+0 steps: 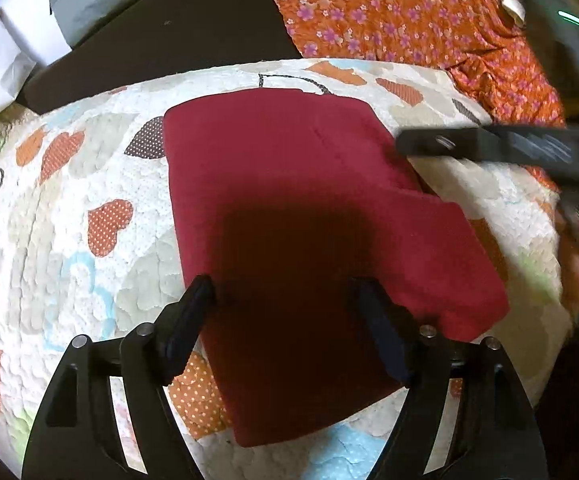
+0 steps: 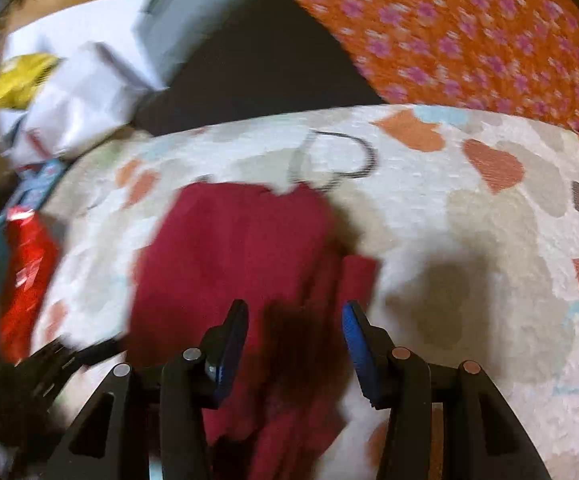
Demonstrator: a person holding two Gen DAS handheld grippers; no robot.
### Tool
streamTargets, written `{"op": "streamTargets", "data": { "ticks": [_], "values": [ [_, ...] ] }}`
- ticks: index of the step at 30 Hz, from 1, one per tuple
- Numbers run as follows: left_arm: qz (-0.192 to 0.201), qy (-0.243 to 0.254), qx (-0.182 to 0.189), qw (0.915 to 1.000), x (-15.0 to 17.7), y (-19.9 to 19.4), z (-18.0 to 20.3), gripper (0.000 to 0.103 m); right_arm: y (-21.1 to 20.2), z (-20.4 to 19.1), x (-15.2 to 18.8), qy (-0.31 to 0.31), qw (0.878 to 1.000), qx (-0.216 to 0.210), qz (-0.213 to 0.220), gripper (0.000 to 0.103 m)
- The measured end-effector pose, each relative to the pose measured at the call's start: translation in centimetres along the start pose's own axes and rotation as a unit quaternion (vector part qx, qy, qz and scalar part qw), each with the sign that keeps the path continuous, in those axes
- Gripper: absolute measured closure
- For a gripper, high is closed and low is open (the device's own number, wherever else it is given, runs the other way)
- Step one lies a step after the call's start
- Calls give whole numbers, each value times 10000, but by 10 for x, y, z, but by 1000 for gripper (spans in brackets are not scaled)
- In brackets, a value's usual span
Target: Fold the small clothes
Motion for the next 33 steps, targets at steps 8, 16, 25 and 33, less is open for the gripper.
{"op": "streamTargets", "data": {
  "ticks": [8,16,25,33],
  "values": [
    [44,-133,183,9997,6,-9,-2,27,13,-15,53,-777,9919,976,-224,54],
    [397,-202,-135,9989,8,-23,-2,27,-17,-14,57,-265,9986,409,226,54],
    [632,-175,-580,9962,4,-26,-3,27,-34,-48,58,-566,9902,779,1010,54],
    [641,-454,-793,9937,2,-26,-12,27,-19,-46,59,-446,9896,994,940,53]
  ]
}}
Point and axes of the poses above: each gripper's, at about its wrist camera, not at the fingertips, and y roughly the way its jaws point, z to its right, x to its underside, the point moved 4 cm from there along y, roughly the way its jaws point, and after that the axes turned 10 degrees about -z, right-handed, at the moved point
